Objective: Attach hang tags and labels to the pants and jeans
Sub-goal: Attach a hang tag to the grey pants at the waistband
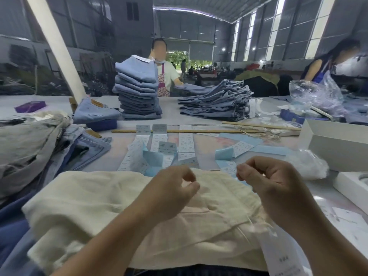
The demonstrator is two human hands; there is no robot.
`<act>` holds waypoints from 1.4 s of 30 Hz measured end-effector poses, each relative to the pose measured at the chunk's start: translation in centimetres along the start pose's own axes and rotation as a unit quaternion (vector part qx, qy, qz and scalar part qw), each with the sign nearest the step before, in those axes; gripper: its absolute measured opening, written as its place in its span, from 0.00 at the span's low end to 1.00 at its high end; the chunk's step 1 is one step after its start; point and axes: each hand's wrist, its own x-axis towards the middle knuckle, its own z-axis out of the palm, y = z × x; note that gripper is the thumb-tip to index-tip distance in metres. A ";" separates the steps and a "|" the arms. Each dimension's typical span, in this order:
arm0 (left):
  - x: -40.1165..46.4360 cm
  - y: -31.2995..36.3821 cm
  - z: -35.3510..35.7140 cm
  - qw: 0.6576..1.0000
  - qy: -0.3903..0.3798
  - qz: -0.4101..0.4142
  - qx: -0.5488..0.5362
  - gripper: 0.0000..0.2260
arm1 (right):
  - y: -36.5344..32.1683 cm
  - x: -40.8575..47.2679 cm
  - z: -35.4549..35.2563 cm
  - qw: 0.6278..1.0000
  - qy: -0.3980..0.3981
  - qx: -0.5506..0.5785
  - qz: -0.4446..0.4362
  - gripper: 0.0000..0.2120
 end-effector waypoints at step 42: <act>-1.9 -30.3 -22.3 0.788 0.099 -0.421 0.438 0.37 | -14.4 10.9 49.3 0.903 -0.427 -0.033 0.041 0.24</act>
